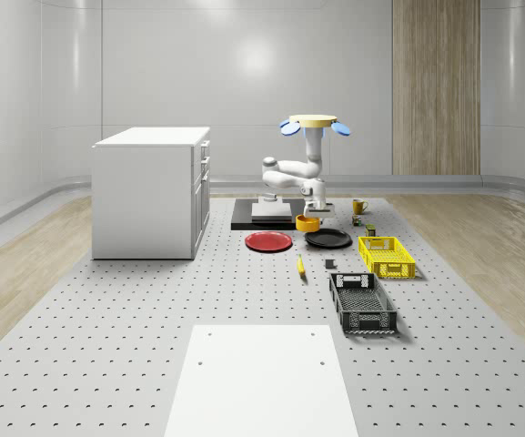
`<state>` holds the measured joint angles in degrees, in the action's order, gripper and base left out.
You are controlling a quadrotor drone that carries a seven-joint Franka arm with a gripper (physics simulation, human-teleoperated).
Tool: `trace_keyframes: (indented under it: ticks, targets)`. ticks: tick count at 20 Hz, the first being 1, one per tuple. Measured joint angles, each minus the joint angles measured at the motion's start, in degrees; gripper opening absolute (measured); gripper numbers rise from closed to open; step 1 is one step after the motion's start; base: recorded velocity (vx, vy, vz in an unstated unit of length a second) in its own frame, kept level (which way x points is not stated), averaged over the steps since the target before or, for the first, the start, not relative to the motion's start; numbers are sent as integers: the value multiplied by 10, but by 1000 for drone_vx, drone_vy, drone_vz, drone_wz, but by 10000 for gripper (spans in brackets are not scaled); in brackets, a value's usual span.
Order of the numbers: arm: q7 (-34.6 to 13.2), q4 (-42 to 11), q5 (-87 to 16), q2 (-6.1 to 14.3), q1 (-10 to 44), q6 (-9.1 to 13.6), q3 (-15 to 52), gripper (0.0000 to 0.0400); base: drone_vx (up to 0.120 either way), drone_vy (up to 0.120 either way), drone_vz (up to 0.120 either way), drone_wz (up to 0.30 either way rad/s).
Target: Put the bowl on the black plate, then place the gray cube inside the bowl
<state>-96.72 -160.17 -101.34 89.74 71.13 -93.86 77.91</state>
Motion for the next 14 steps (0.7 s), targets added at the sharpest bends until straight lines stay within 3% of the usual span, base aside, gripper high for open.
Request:
trace_keyframes:
  ticks: [5, 7, 12, 14]
  targets:
    - [0, 0, 0, 1, 0, -1, 0, 100, -120, 120, 0, 0]
    - [0, 0, 1, 2, 0, -2, 0, 100, -20, 120, 0, 0]
    - [0, 0, 1, 3, 1, -2, 0, 100, 0, 120, -112, 0]
    - [0, 0, 1, 3, 1, -3, 0, 100, 0, 120, -20, 0]
